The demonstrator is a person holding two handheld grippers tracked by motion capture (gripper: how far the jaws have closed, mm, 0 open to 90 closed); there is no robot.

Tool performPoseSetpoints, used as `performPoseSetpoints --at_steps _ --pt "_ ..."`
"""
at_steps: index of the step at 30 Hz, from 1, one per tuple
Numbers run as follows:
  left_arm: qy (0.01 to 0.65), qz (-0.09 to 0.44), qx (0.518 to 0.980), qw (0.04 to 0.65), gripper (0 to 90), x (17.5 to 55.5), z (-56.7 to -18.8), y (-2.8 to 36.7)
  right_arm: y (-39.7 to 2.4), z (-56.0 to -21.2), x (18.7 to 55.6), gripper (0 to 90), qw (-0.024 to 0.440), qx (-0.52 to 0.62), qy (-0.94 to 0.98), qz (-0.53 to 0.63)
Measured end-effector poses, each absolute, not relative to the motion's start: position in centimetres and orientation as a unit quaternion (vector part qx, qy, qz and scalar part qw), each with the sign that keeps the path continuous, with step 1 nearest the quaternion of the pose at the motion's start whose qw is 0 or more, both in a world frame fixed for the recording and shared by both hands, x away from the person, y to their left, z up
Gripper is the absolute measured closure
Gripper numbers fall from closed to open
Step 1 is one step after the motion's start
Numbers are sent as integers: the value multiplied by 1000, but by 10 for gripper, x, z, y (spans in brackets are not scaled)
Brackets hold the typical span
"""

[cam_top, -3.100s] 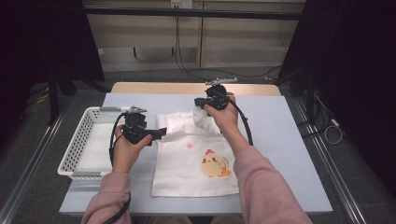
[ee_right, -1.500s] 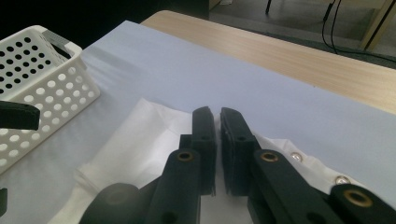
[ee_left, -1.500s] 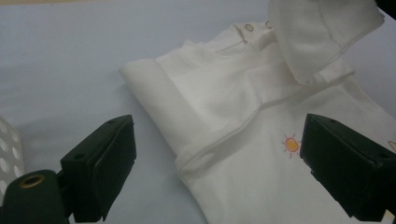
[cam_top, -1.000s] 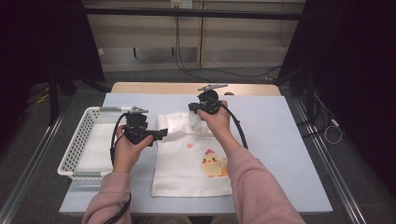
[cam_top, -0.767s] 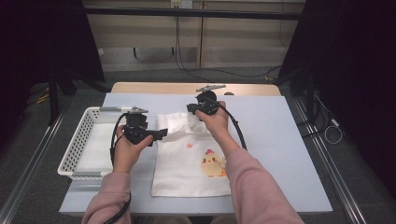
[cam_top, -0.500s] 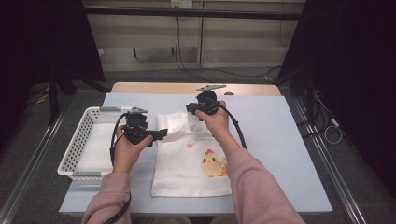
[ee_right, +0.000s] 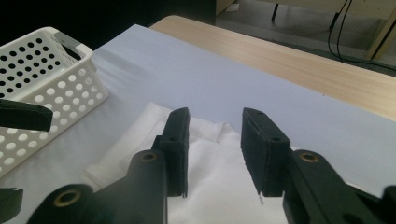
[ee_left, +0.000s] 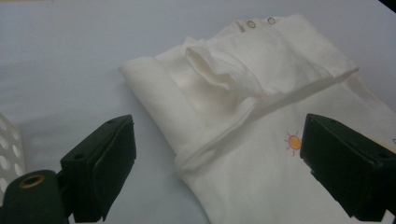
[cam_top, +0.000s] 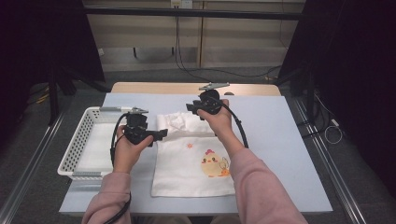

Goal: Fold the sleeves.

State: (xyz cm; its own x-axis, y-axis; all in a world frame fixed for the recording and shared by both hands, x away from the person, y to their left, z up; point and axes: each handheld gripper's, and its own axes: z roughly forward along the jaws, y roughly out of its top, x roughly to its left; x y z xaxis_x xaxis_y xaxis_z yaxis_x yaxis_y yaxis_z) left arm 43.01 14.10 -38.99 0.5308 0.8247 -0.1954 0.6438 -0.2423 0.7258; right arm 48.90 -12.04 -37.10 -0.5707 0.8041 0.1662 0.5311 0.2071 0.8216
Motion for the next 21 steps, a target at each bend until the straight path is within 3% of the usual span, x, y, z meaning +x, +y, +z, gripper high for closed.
performPoseSetpoints --at_steps 12,21 --pt "468 113 783 394 107 431 -390 138 -144 -368 482 373 169 451 756 443" --pt "465 114 785 394 106 430 -389 135 -165 -366 473 291 179 461 748 442"
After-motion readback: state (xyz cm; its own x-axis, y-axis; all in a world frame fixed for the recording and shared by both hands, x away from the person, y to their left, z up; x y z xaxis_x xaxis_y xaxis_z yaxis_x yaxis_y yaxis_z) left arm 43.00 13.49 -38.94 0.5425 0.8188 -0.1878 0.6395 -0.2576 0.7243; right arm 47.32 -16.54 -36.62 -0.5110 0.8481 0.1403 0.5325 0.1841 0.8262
